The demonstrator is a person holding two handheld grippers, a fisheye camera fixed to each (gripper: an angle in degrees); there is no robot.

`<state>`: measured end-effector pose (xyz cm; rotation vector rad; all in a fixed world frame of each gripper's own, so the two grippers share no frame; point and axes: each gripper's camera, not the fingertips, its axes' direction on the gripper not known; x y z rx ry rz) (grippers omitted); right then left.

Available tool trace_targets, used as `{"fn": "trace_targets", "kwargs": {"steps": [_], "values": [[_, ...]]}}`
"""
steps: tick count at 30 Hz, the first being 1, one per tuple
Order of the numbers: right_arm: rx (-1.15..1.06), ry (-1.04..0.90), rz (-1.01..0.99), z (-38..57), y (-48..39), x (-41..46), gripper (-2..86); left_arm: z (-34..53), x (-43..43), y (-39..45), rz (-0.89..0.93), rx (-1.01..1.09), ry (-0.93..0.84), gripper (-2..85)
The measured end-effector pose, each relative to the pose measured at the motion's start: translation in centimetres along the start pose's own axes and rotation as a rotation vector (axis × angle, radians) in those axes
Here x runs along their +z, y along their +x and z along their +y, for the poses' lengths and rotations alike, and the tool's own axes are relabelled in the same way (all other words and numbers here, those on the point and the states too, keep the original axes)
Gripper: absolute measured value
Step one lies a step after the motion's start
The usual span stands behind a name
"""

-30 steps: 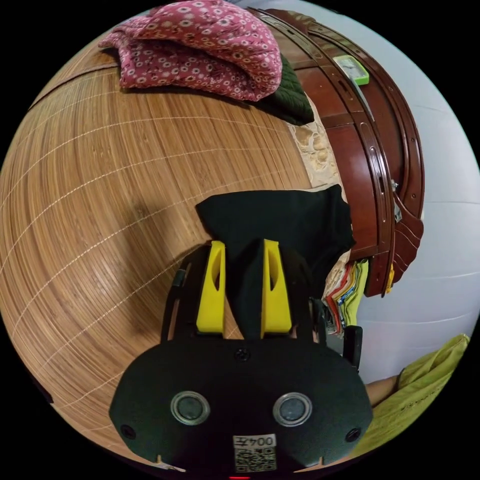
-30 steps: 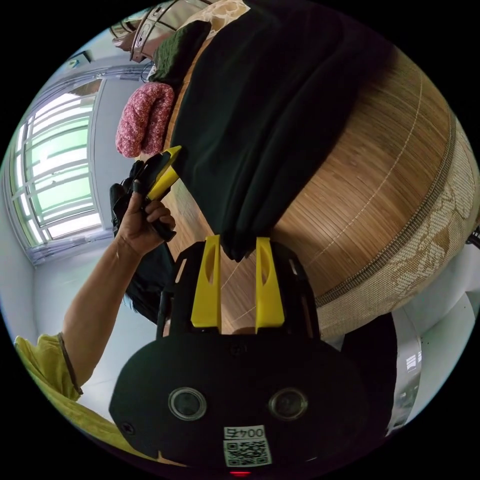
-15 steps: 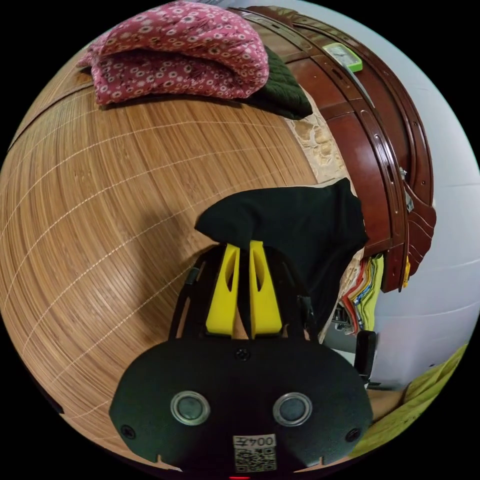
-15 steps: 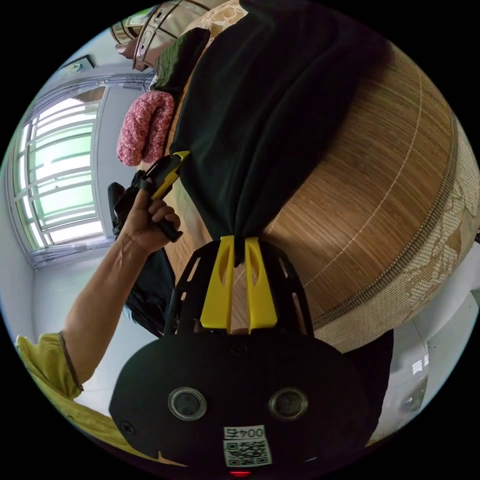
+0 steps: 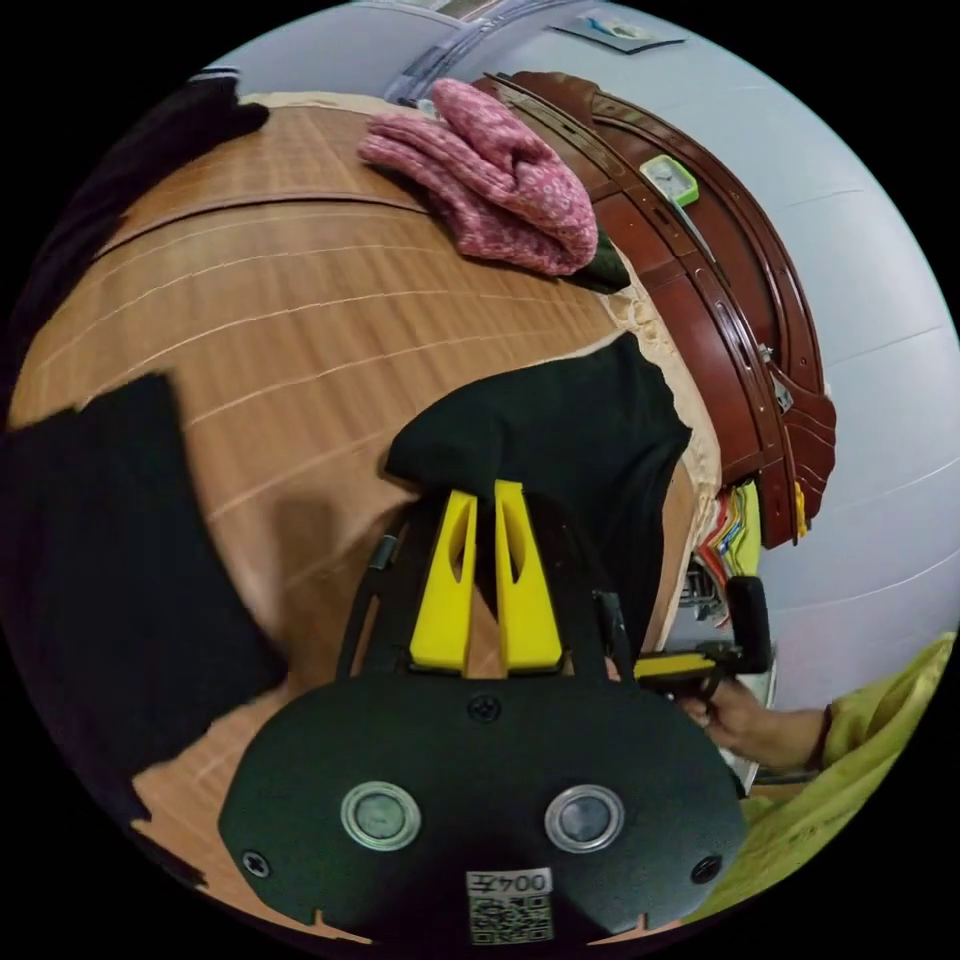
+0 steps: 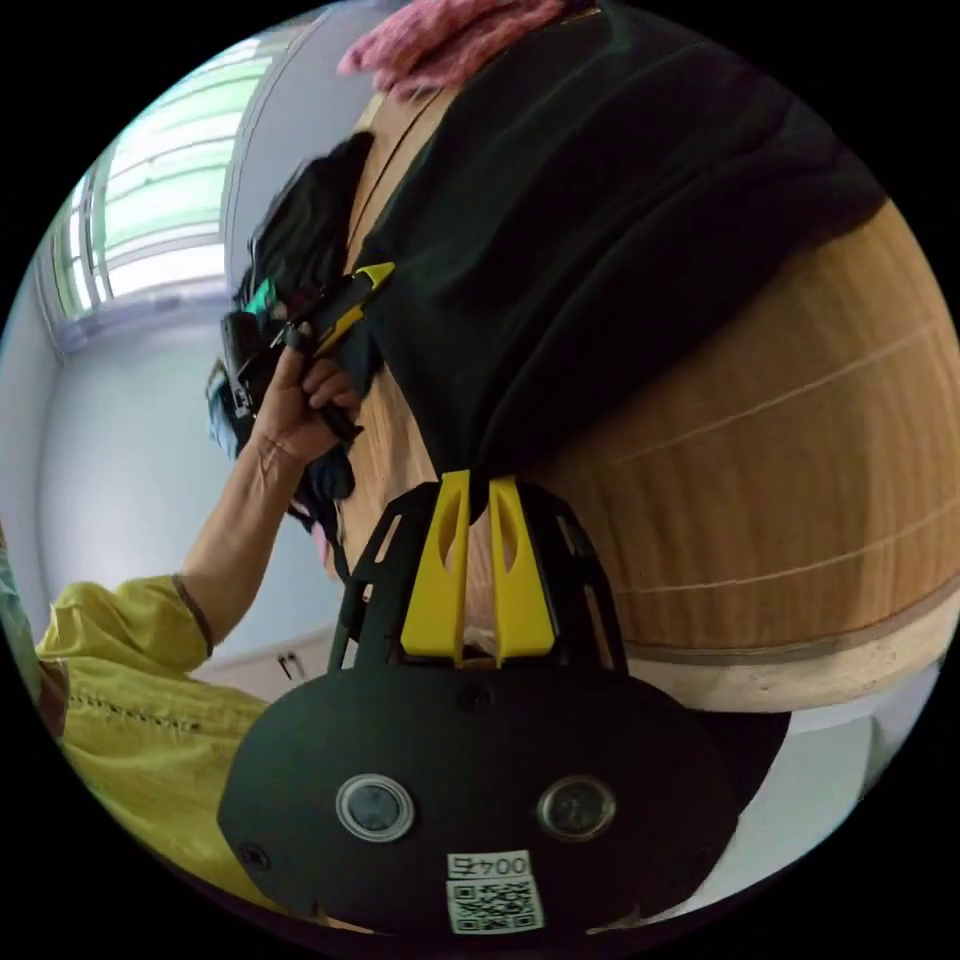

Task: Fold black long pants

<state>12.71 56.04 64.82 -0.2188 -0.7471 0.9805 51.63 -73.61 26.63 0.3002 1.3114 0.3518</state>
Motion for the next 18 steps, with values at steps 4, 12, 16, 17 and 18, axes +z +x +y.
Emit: {"fn": "trace_targets", "kwargs": {"steps": [4, 12, 16, 17, 18], "values": [[-0.142, -0.184, 0.145, 1.1, -3.3, 4.6, 4.6, 11.4, -2.2, -2.0, -0.141, 0.024, 0.029, 4.5], [-0.306, -0.359, 0.338, 1.8, -7.7, 9.1, 5.0, 23.2, -0.5, -2.7, -0.248, 0.132, 0.089, 4.4], [-0.405, -0.408, 0.409, 2.3, -10.2, 12.1, 5.0, 27.0, 0.5, -4.4, -0.211, 0.121, 0.11, 4.4], [-0.426, -0.407, 0.427, 2.6, -10.9, 12.9, 5.0, 27.5, 0.6, -4.5, -0.212, 0.118, 0.112, 4.4], [-0.436, -0.404, 0.435, 2.8, -11.2, 13.3, 5.0, 28.5, 0.9, -4.6, -0.222, 0.119, 0.115, 4.3]]}}
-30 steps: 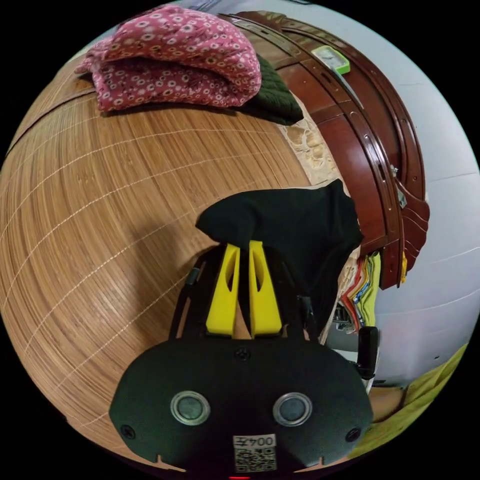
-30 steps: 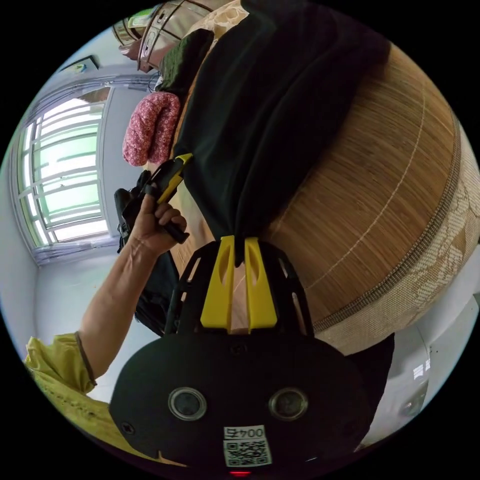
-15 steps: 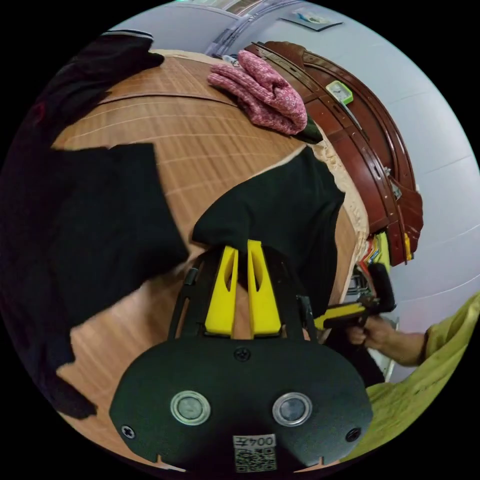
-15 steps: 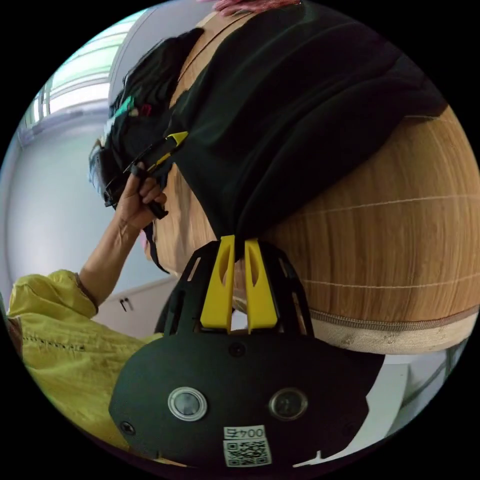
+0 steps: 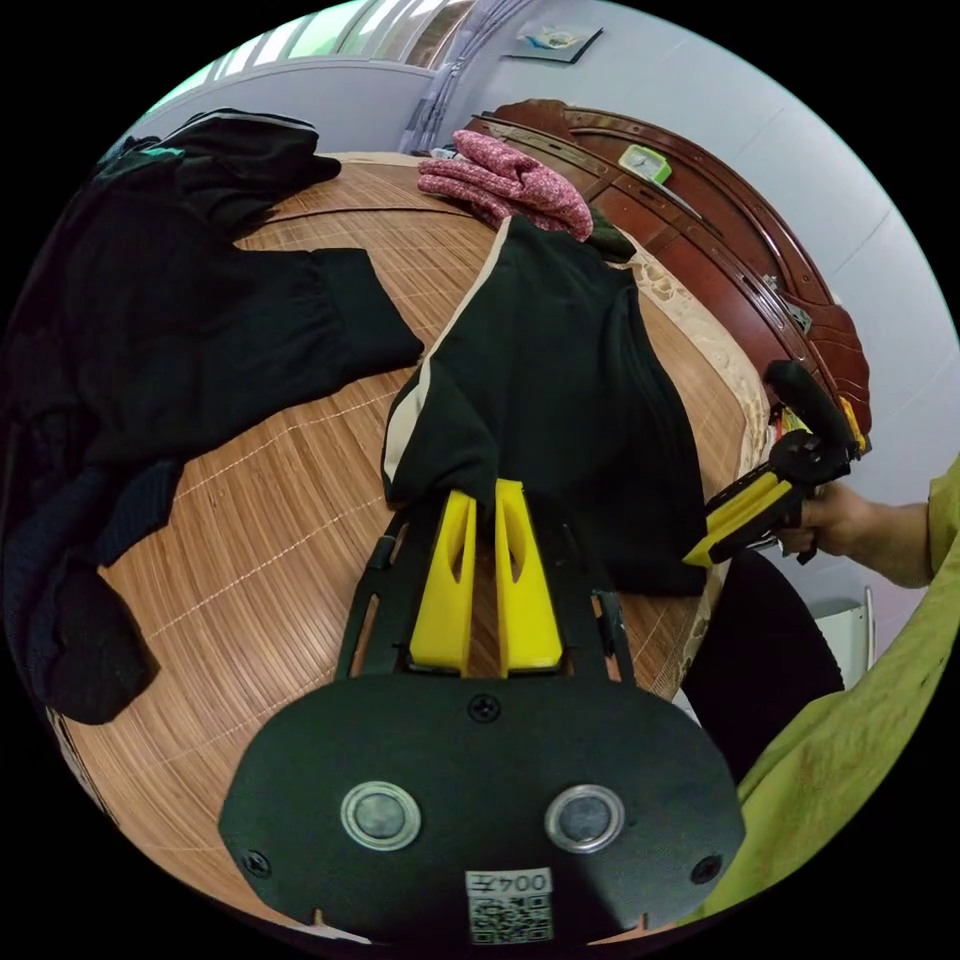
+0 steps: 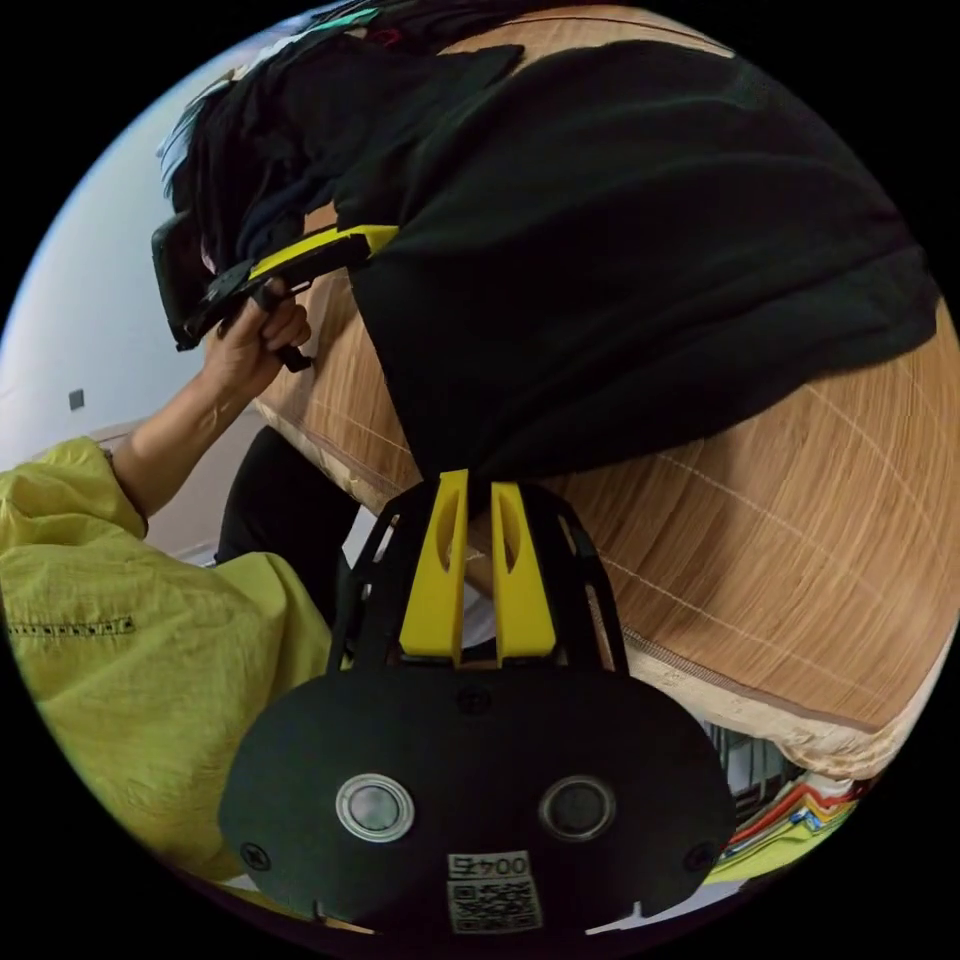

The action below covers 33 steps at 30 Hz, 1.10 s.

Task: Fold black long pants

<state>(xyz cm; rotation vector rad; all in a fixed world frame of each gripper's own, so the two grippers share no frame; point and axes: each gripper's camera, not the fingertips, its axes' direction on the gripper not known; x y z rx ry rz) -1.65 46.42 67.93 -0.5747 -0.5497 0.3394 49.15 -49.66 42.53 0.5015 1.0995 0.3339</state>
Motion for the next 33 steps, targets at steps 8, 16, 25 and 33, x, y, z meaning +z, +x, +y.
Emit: {"fn": "trace_targets", "kwargs": {"steps": [8, 16, 25, 33], "values": [[-0.001, 0.11, 0.212, 2.2, -5.9, 1.6, 4.7, 6.6, 0.5, 1.8, -0.144, 0.065, -0.029, 3.7], [0.146, 0.132, 0.467, 4.6, -10.5, 6.9, -0.3, 19.1, -0.2, 5.5, -0.443, 0.105, -0.182, 1.1], [0.285, 0.232, 0.457, 6.5, -13.8, 10.5, -0.7, 27.1, 2.3, 8.2, -0.683, 0.105, -0.154, 0.3], [0.186, 0.307, 0.607, 9.1, -17.2, 14.3, -0.4, 30.9, 2.8, 6.9, -0.628, -0.003, -0.156, 0.2]]}}
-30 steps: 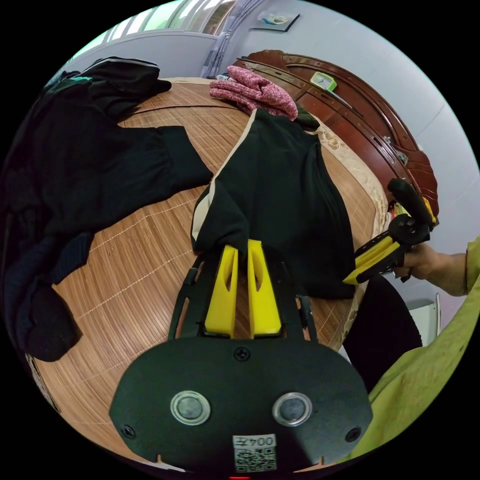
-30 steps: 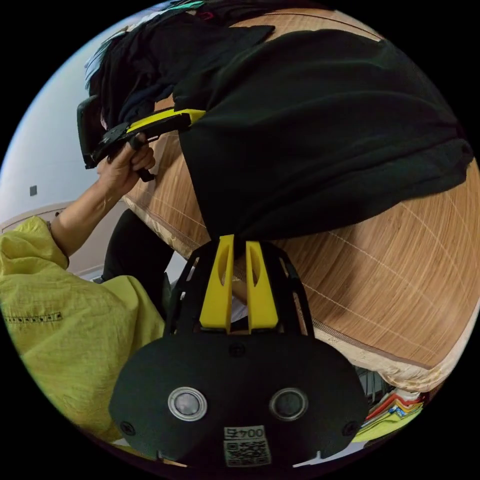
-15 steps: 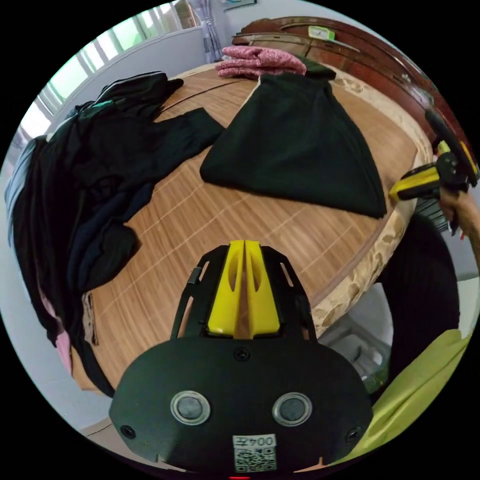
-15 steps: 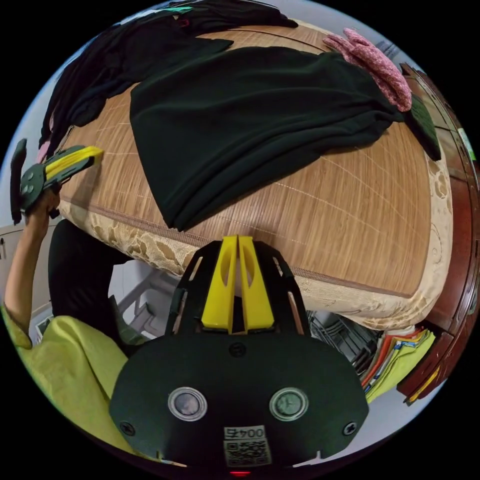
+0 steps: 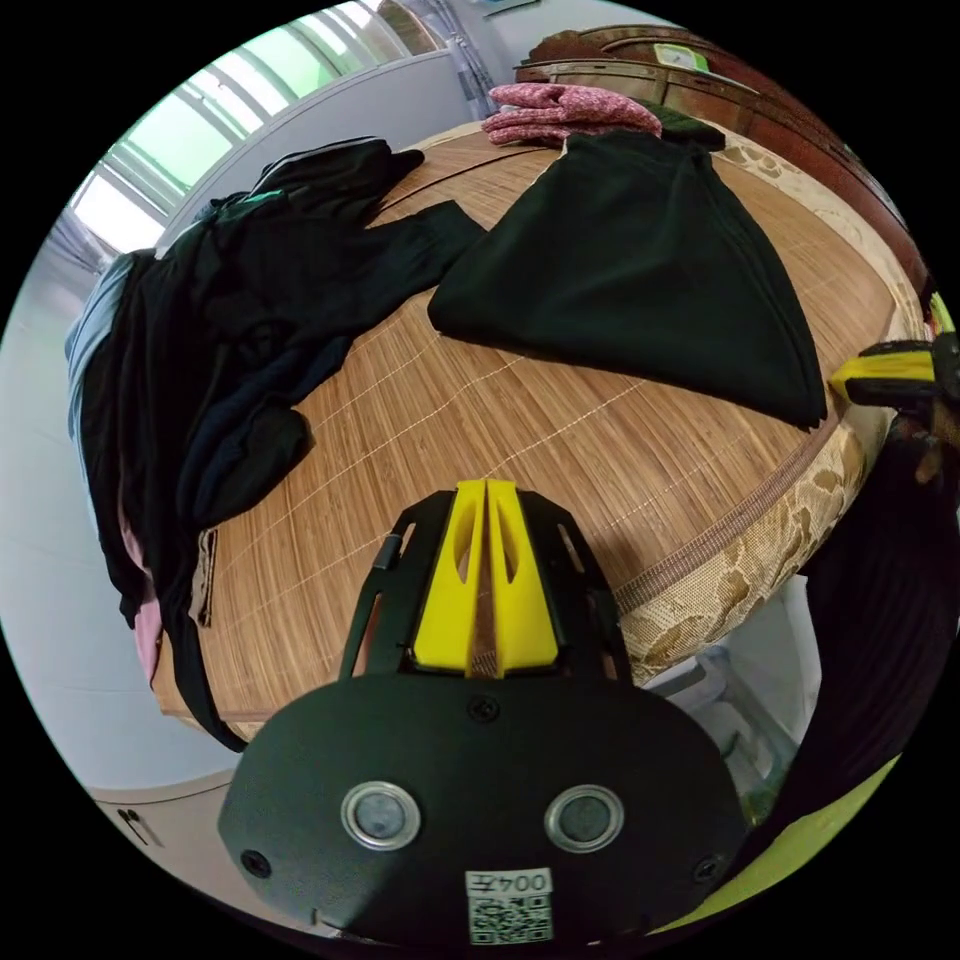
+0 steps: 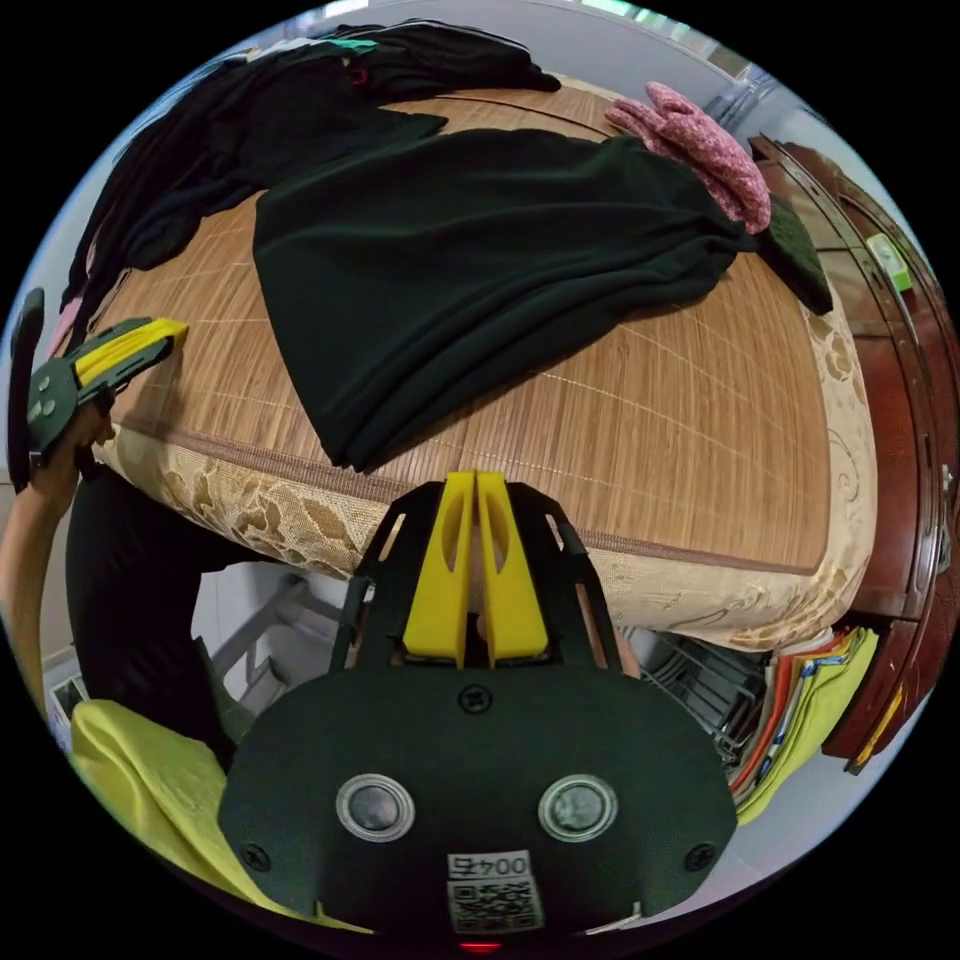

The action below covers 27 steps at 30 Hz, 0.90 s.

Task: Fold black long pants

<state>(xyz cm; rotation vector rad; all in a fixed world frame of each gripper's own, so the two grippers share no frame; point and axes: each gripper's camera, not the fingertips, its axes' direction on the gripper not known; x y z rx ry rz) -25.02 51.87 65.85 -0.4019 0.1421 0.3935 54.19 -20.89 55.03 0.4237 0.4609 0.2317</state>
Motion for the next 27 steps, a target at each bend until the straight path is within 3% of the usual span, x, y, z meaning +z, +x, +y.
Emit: {"fn": "trace_targets", "kwargs": {"steps": [4, 9, 13, 16, 22, 27], "values": [[0.09, 0.063, -0.033, 2.5, -0.3, 0.3, 1.3, 2.5, 0.9, -0.9, 0.044, -0.021, 0.051, 0.6], [0.086, 0.198, -0.261, 6.2, 0.2, -0.9, 12.5, 4.9, 1.9, -2.2, 0.09, -0.003, 0.076, 2.6], [0.155, 0.432, -0.229, 10.0, 1.8, -2.7, 13.3, 6.8, 2.5, -3.7, 0.147, -0.01, 0.133, 10.2], [0.246, 0.63, -0.314, 12.0, 4.5, -4.1, 13.3, 7.8, 3.1, -4.1, 0.186, 0.037, 0.172, 15.8], [0.254, 0.655, -0.426, 13.3, 6.5, -4.3, 14.1, 8.4, 3.3, -5.8, 0.194, 0.068, 0.327, 17.5], [0.248, 0.616, -0.484, 13.9, 4.8, -3.2, 18.2, 6.7, 4.6, -8.9, 0.233, 0.103, 0.315, 17.5]]}}
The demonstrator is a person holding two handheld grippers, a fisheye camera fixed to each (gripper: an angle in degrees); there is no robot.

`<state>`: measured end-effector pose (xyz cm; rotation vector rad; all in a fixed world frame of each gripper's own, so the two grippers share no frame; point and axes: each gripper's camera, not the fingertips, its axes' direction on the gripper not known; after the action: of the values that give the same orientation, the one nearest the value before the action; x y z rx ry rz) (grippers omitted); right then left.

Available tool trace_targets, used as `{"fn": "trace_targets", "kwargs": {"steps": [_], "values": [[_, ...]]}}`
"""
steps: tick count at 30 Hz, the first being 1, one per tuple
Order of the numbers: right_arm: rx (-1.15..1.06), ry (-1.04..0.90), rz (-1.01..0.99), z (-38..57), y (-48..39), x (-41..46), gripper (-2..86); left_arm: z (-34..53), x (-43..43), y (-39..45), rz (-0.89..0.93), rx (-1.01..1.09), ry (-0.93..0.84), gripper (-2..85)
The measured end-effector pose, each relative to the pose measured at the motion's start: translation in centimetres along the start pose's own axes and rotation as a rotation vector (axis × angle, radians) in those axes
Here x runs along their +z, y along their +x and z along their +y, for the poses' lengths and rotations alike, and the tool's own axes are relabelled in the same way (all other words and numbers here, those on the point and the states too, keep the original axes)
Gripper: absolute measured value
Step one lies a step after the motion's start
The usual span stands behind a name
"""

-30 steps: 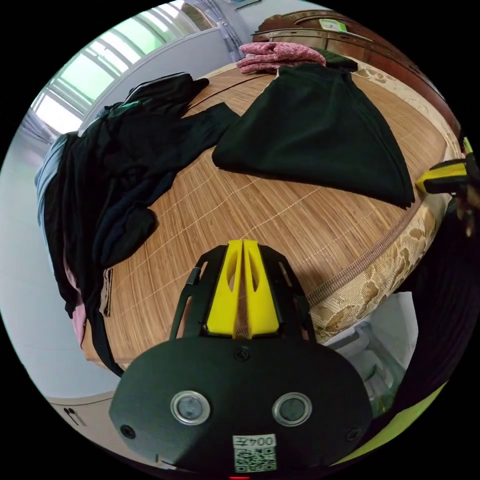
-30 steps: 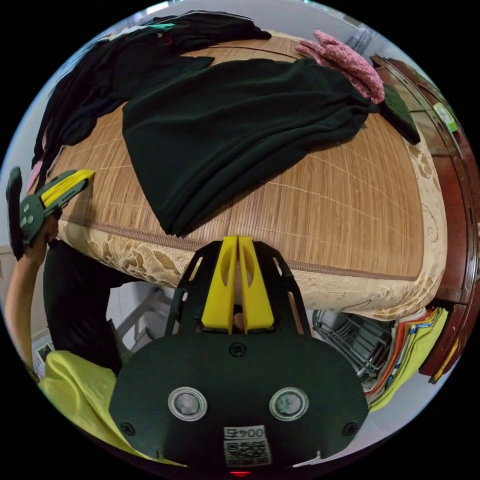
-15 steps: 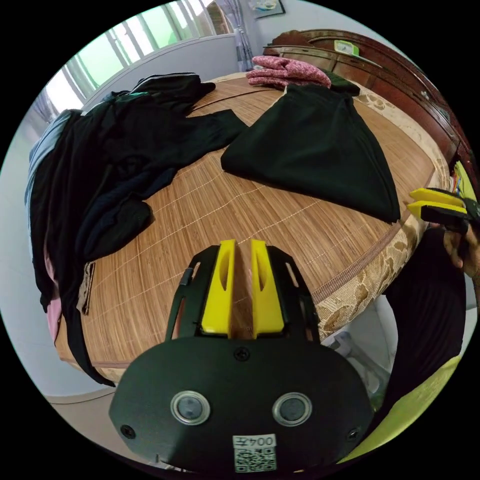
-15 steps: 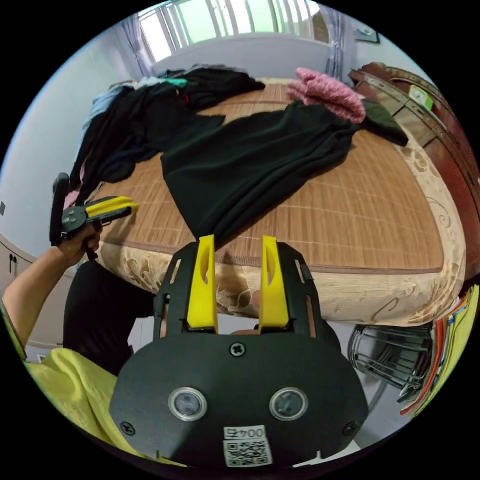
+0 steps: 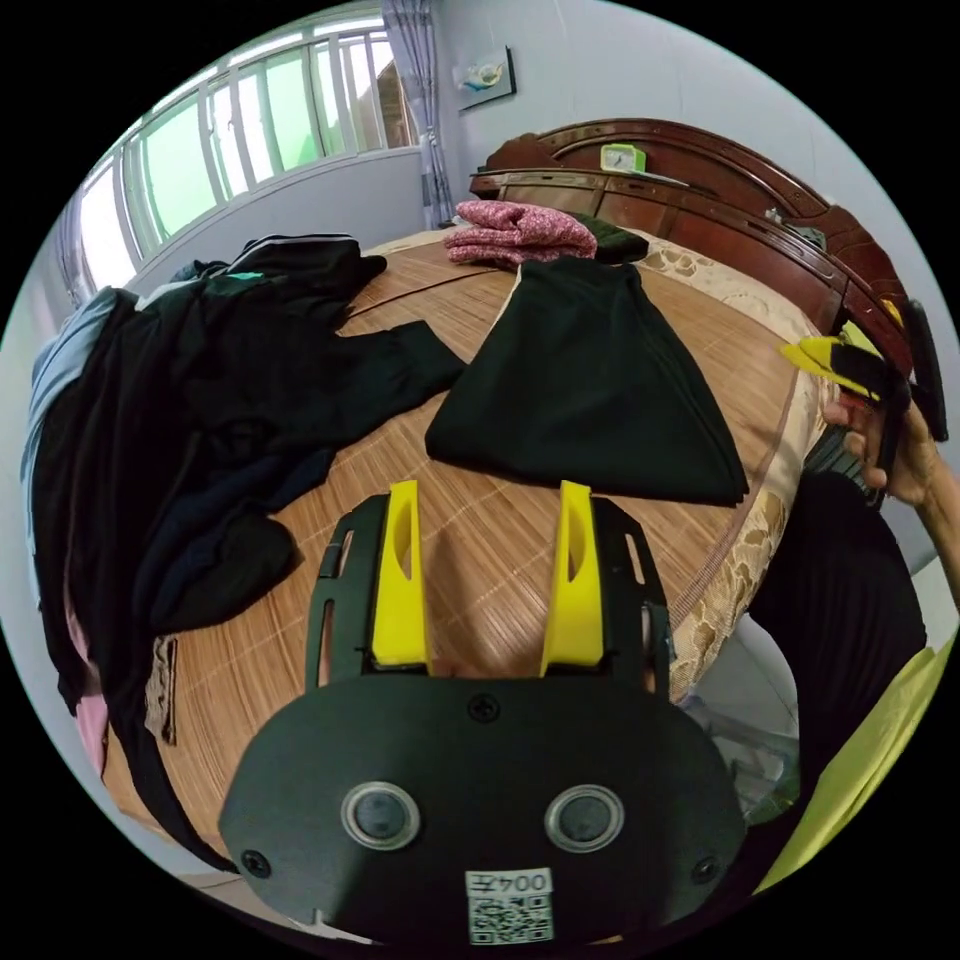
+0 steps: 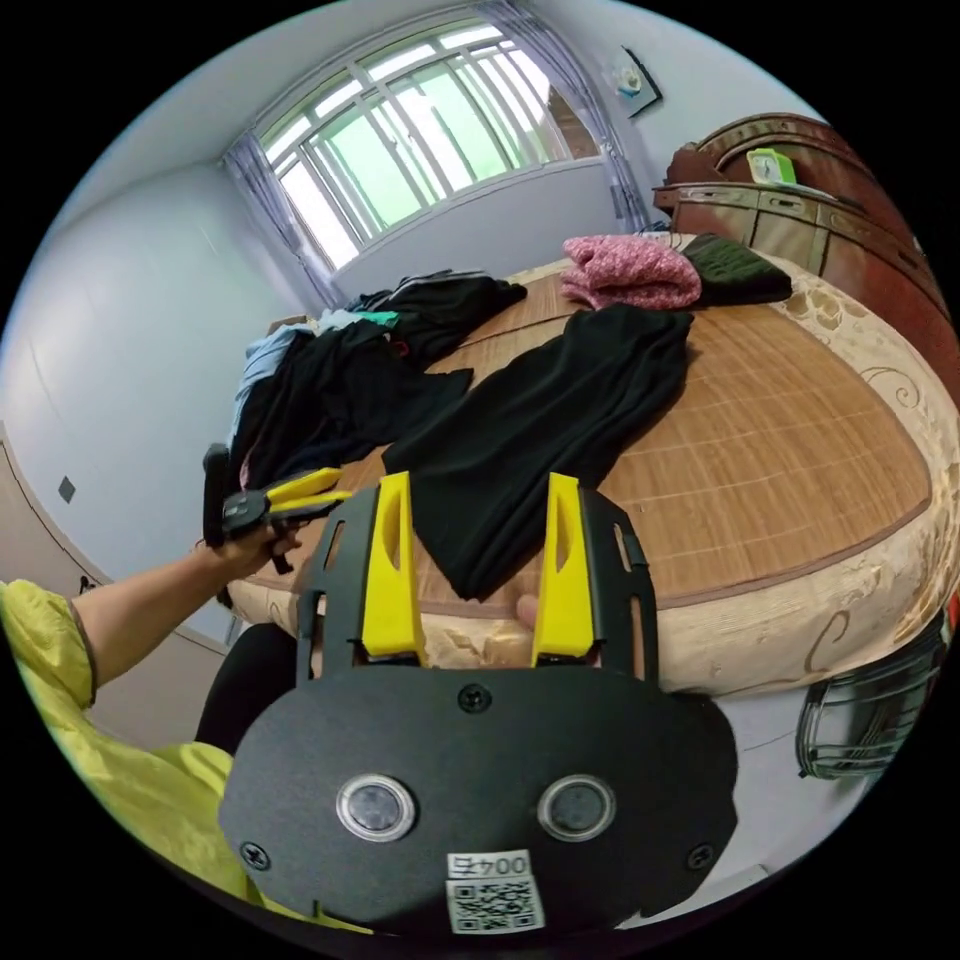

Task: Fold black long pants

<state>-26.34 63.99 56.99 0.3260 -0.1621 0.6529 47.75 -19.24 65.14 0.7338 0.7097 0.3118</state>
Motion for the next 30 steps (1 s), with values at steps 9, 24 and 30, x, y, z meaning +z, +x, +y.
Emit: {"fn": "trace_targets", "kwargs": {"steps": [9, 24, 30], "values": [[0.127, -0.151, 0.05, 2.3, 1.5, 3.8, 18.3, -2.0, 3.8, -4.5, 0.076, 0.1, -0.048, 15.0], [0.072, -0.307, 0.028, -1.6, 3.0, 6.4, 4.4, -0.1, 7.4, -3.4, -0.118, 0.251, -0.092, 4.0], [0.051, -0.348, -0.064, 0.0, 1.8, 4.4, 6.0, 4.9, 4.4, -6.0, -0.033, 0.156, -0.1, 4.9]]}}
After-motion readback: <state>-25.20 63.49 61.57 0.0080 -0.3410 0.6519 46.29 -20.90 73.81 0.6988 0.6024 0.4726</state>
